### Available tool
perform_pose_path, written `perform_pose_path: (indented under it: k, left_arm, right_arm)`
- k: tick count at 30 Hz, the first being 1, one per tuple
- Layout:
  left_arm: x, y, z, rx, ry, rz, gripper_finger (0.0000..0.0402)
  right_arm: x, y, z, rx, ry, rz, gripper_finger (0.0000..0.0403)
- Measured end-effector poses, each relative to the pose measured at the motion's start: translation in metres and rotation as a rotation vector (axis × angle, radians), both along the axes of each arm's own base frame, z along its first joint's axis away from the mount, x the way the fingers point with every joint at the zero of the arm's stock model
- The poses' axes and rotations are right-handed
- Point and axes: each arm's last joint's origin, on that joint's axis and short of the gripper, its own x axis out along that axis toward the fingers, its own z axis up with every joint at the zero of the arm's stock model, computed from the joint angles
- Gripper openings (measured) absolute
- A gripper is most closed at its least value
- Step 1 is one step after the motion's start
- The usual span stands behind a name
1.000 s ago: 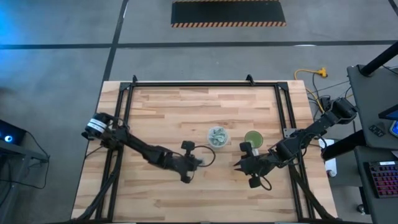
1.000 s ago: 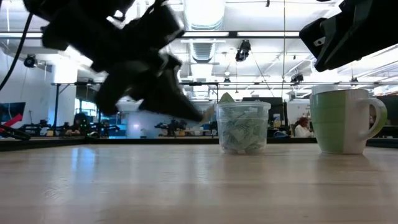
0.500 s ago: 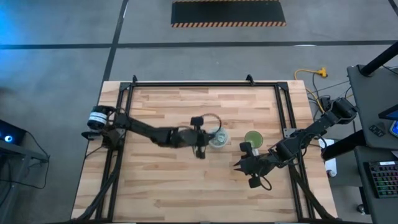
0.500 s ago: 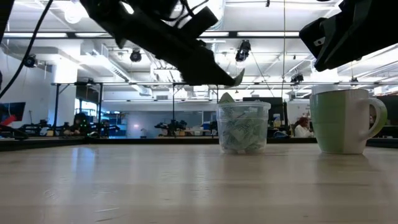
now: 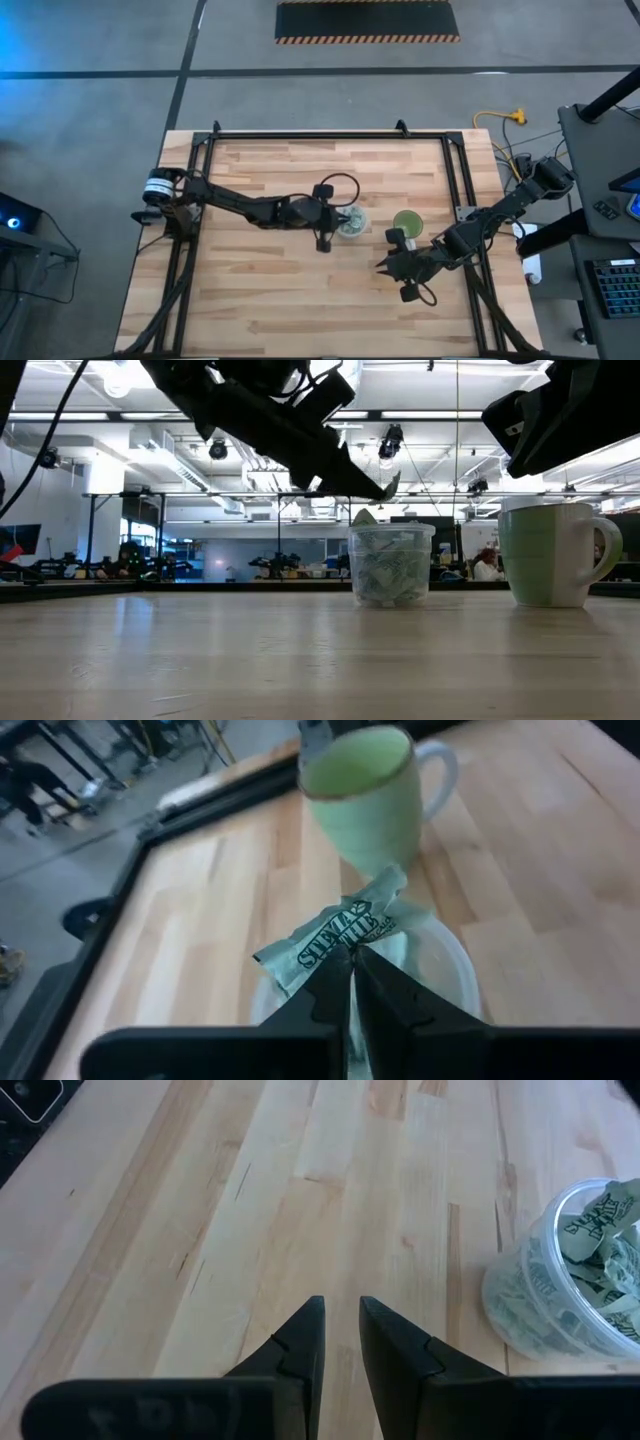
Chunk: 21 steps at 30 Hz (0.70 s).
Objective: Pick and place Stevia / Truvia into bins
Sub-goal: Put the green stevia packet into the transparent container, then return to Home Position
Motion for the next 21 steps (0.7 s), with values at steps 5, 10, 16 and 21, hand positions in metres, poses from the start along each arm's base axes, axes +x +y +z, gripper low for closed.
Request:
perform_pose_path:
  k: [5, 10, 16, 21]
  left_arm:
    - [0.0, 0.0, -0.002, -0.022, 0.027, -0.009, 0.0048]
    - [0.0, 0.0, 0.001, -0.027, 0.017, -0.006, 0.013]
    - [-0.012, -0.003, 0.03, -0.028, -0.032, -0.009, 0.0188]
    - [-0.04, -0.012, 0.071, -0.037, -0.112, -0.042, 0.0194]
  right_arm:
    - [0.0, 0.0, 0.0, 0.0, 0.0, 0.0, 0.0057]
    - [0.0, 0.0, 0.0, 0.0, -0.001, -0.001, 0.0057]
    - [0.0, 0.0, 0.0, -0.016, -0.007, 0.009, 0.0057]
    - [0.008, 0.002, 0.014, -0.103, -0.143, 0.036, 0.0057]
